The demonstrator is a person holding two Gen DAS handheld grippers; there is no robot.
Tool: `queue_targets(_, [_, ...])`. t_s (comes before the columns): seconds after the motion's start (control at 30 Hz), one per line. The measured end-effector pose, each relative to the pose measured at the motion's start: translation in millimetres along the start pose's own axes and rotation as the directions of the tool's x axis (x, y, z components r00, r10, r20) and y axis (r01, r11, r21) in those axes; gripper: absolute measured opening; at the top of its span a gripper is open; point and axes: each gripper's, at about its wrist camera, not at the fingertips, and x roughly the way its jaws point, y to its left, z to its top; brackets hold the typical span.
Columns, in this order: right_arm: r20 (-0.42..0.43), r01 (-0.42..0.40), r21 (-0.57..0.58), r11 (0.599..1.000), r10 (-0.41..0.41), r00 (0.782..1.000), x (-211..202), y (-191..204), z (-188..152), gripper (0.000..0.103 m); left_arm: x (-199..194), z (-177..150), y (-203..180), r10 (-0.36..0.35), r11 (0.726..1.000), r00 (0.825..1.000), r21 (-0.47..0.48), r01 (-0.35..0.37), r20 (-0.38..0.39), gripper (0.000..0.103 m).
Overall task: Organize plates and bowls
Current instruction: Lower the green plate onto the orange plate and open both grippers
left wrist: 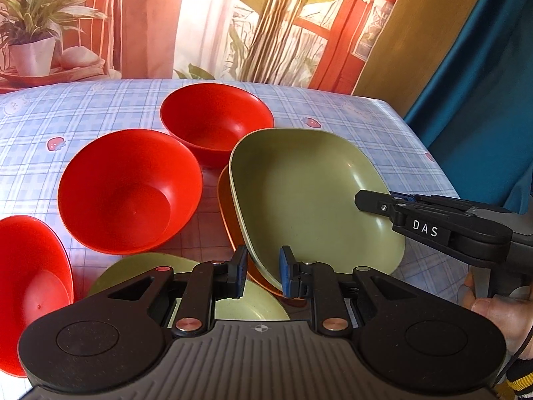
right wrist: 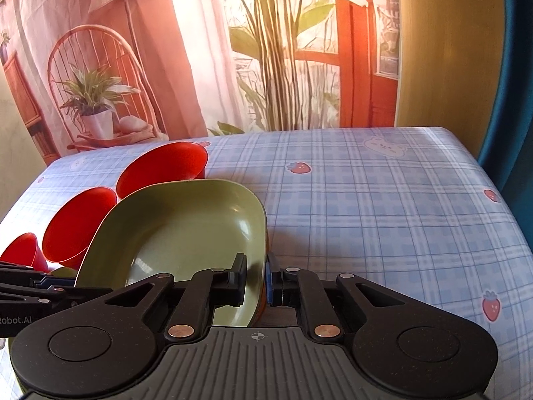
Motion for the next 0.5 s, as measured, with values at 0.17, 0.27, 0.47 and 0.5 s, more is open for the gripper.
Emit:
queue_targets(0.17, [0.012, 0.010, -0.015, 1.000, -0.010, 1.000, 10.8, 1.8, 4.9, 0.009, 5.3, 7.0, 0.0, 0.012, 1.000, 1.000, 0.019, -0.011, -0.005, 0.022])
queue_targets(0.27, [0.008, 0.006, -0.011, 1.000, -0.006, 1.000, 11.3, 1.2, 7.0, 0.009, 3.3, 5.9, 0.4, 0.004, 1.000, 1.000, 0.020, -0.004, -0.016, 0.022])
queue_targets(0.47, [-0.002, 0.003, -0.005, 1.000, -0.003, 1.000, 4.9, -0.3, 2.1, 0.009, -1.1, 0.0, -1.2, -0.016, 1.000, 0.999, 0.019, 0.017, -0.041, 0.022])
queue_targets(0.5, [-0.004, 0.005, -0.008, 1.000, -0.005, 1.000, 3.6, -0.2, 1.2, 0.009, -1.9, -0.8, -1.9, -0.021, 1.000, 0.999, 0.019, 0.021, -0.044, 0.022])
